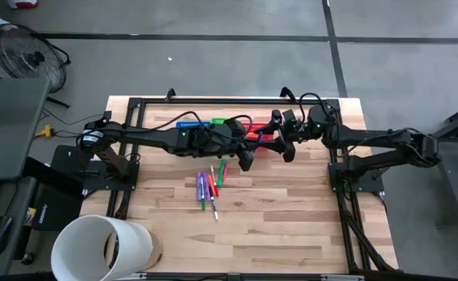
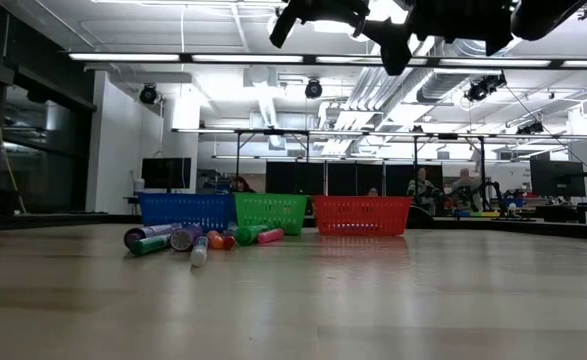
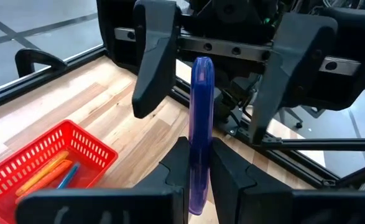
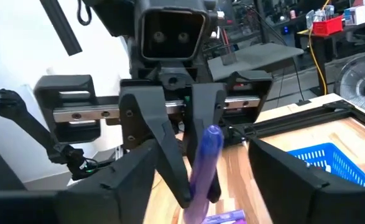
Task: Pick & Place Markers
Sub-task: Put the purple pen into the red bin
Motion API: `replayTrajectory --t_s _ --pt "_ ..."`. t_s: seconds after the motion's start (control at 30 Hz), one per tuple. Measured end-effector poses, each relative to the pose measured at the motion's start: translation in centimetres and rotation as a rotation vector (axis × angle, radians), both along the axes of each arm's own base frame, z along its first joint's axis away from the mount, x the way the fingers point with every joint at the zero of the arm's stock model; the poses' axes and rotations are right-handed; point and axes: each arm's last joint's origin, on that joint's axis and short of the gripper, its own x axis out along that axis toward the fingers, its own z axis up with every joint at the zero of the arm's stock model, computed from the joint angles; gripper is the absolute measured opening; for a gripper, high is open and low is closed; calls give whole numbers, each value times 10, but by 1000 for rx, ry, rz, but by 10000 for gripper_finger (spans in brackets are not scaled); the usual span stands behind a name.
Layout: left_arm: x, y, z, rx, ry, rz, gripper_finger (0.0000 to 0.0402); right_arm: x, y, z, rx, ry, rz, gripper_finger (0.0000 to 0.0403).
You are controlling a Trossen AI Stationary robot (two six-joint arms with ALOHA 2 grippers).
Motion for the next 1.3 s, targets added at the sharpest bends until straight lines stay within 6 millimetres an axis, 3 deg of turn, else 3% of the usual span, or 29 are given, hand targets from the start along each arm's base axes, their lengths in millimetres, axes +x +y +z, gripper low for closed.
replayTrajectory --t_s 0.5,0.7,0.97,1.3 --pt "0 -1 1 4 -7 -20 33 0 1 1 -38 -24 45 27" --pt "1 -1 1 11 -11 -23 35 0 2 2 -40 -26 64 27" --pt "1 -1 2 35 -6 -45 95 0 2 1 -45 -22 88 27" --pt "0 0 0 118 35 -70 104 -4 -13 -3 -38 21 26 27"
